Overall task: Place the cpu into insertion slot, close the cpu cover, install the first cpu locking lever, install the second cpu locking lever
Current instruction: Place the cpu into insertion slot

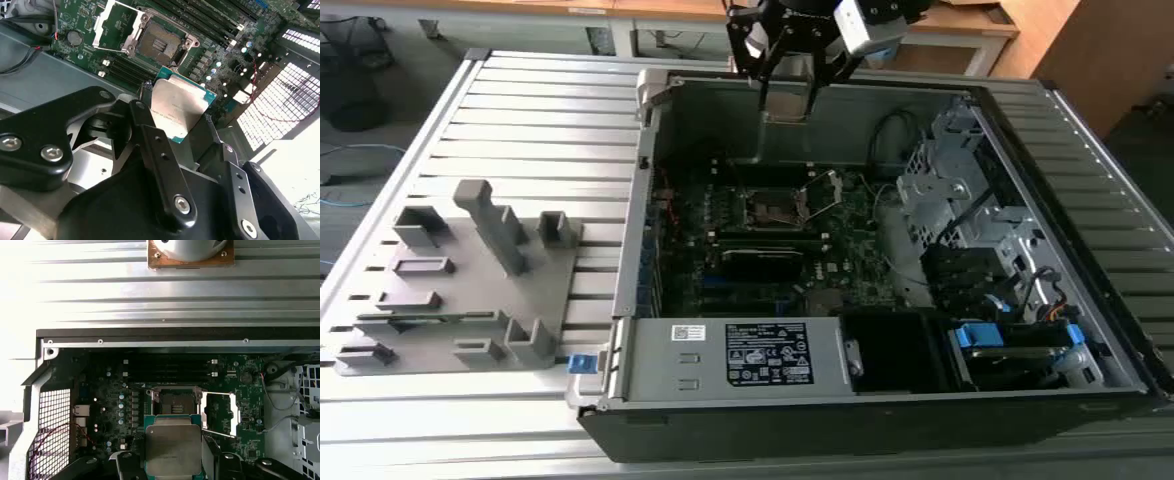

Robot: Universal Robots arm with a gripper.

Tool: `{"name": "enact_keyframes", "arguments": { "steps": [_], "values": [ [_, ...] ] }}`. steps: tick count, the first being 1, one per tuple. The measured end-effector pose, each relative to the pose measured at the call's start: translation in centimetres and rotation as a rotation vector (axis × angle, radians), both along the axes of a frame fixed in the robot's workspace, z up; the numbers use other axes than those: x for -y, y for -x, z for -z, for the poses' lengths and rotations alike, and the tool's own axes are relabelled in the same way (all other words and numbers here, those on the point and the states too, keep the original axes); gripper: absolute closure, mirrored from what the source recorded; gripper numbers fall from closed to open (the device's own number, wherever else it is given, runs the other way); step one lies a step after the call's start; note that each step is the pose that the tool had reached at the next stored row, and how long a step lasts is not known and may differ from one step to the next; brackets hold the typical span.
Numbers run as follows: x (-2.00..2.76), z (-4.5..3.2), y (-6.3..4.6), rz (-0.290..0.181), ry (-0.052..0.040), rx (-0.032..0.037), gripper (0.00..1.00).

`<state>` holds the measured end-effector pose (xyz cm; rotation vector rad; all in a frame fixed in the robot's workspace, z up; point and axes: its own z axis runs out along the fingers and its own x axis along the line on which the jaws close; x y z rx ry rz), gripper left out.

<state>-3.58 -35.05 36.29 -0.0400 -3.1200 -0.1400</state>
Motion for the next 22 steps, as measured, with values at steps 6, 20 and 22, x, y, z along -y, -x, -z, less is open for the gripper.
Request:
{"name": "enact_keyframes", "arguments": {
  "steps": [6,20,22],
  "values": [
    [0.0,0.01,0.0,0.0,0.0,0.0,0.46],
    [0.0,0.62,0.0,0.0,-0.0002,0.0001,0.46],
    [0.0,0.68,0.0,0.0,-0.0001,0.0001,0.46]
  ]
}}
